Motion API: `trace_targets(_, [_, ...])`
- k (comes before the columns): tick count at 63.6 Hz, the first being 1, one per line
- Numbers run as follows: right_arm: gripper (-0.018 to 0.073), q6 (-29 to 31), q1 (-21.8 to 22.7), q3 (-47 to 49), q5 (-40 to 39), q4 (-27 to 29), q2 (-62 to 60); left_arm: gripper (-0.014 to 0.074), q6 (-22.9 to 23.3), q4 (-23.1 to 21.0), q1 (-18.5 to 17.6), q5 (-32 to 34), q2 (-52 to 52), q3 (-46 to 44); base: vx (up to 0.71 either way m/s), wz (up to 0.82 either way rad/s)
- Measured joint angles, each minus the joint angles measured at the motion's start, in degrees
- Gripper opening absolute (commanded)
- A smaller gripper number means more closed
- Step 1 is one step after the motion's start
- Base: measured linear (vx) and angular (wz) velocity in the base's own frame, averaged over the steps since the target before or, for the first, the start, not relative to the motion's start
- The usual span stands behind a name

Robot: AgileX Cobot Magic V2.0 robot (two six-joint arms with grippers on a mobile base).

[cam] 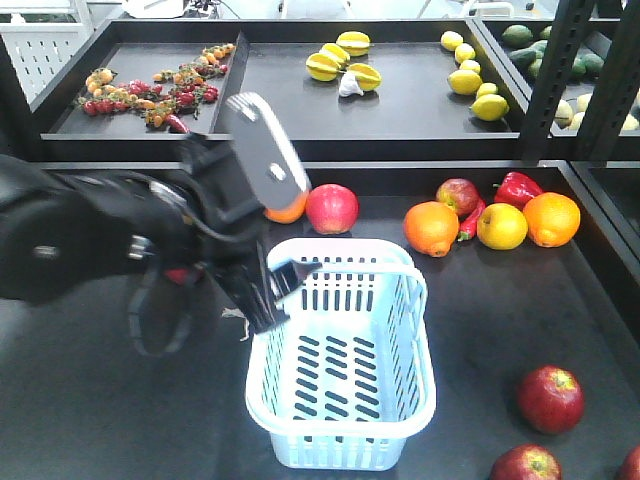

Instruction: Pick three apples into basket with both arms

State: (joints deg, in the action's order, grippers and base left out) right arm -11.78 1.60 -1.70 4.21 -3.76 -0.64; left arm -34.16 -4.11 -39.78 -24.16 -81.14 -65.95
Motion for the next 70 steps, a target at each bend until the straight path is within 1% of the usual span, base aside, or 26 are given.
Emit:
trace_targets(5, [-0.0009,0.0,0.0,0.0,0.0,0.0,0.0,0.0587,7.1,2.2,0.0,-1.3,3.3,0.0,0.00,0.00])
trace_targets(12, [-0.0009,0.0,0.0,0.0,0.0,0.0,0.0,0.0587,18.9,7.4,0.8,-3.3,7.2,0.0,0.00,0.00])
trace_targets(16, [-0.0009,0.0,0.0,0.0,0.0,0.0,0.0,0.0587,25.3,10.8,2.5,-4.7,9.0,0.0,0.00,0.00])
trace_targets(22, [-0.0009,0.0,0.0,0.0,0.0,0.0,0.0,0.0587,33.4,15.3,6.2,-8.1,11.2,0.0,0.00,0.00])
trace_targets(31, [-0.0009,0.0,0.0,0.0,0.0,0.0,0.0,0.0587,42.7,20.2,10.9,-13.4,14.1,0.0,0.00,0.00])
trace_targets(38, [-0.0009,0.0,0.0,0.0,0.0,0.0,0.0,0.0587,47.4,22.7,13.9,-15.2,17.6,1.1,0.00,0.00])
trace_targets(48, [-0.0009,0.0,0.0,0.0,0.0,0.0,0.0,0.0587,53.0,26.1,16.0,-15.3,23.7,7.1,0.00,0.00])
trace_targets(59, [-0.0009,0.0,0.0,0.0,0.0,0.0,0.0,0.0587,58.8,29.9,16.7,-16.4,30.7,13.8,0.00,0.00])
trace_targets(66, [-0.0009,0.0,0.0,0.0,0.0,0.0,0.0,0.0587,61.4,30.6,16.7,-17.0,35.0,16.6,0.00,0.00])
trace_targets(70, [-0.0009,0.0,0.0,0.0,0.0,0.0,0.0,0.0587,62.0,30.6,16.7,-17.5,37.4,17.9,0.00,0.00])
